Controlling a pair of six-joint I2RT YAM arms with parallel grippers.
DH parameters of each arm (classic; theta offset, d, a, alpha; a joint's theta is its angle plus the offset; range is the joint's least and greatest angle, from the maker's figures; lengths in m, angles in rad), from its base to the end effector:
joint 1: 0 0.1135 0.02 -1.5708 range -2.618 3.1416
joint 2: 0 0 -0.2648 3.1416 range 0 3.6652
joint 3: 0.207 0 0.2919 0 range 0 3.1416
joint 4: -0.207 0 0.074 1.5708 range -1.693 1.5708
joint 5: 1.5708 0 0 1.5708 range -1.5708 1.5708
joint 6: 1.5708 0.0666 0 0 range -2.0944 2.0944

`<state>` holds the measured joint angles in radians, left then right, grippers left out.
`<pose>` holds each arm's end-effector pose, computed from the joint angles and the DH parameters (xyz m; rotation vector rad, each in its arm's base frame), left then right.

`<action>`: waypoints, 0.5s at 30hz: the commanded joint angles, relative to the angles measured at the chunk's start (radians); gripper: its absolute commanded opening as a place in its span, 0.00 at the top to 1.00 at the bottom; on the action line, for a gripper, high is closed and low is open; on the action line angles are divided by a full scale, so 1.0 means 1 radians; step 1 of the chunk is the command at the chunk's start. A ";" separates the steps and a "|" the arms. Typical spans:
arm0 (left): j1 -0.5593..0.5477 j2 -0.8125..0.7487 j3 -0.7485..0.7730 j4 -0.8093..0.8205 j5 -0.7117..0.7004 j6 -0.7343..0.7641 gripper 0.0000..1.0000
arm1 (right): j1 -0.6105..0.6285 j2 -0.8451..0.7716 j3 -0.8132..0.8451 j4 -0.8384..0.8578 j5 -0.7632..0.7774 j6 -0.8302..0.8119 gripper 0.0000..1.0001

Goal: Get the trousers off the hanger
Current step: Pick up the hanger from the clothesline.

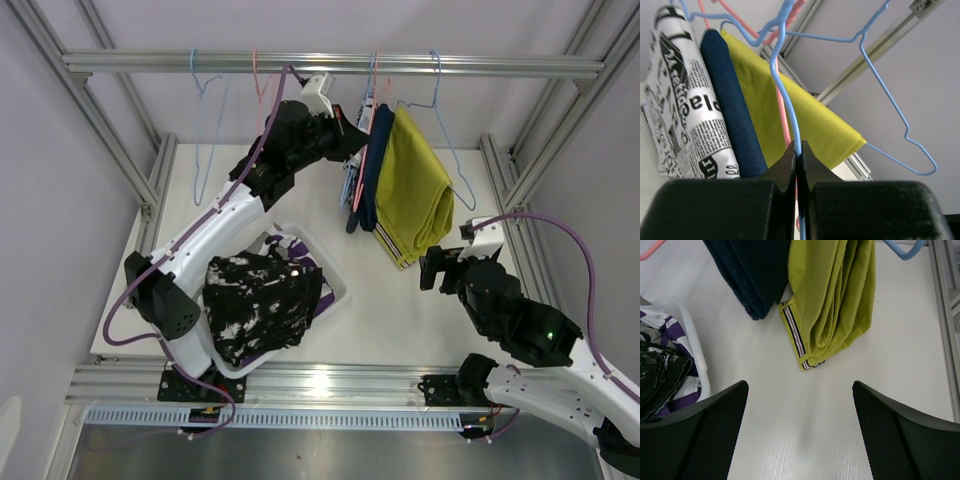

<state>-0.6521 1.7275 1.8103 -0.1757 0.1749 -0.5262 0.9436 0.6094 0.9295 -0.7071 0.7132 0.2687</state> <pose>0.3745 -0.3005 0.4455 0.2516 1.7516 -1.0217 0.1352 0.1123 0.3650 -0.1712 1.8547 0.1389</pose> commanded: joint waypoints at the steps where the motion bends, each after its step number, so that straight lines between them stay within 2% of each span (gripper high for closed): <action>1: -0.020 -0.115 0.026 0.061 0.031 0.071 1.00 | -0.003 -0.007 -0.004 0.029 -0.006 0.004 0.10; 10: -0.020 -0.132 0.046 0.041 -0.011 0.091 0.99 | -0.003 -0.022 -0.006 0.024 -0.008 0.010 0.10; 15: -0.020 -0.172 0.021 0.018 -0.208 0.103 1.00 | -0.005 -0.028 -0.006 0.021 -0.008 0.010 0.10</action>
<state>-0.6548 1.6585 1.8103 -0.2287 0.0574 -0.4736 0.9421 0.5938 0.9295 -0.7055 0.7063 0.2695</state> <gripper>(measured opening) 0.021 0.898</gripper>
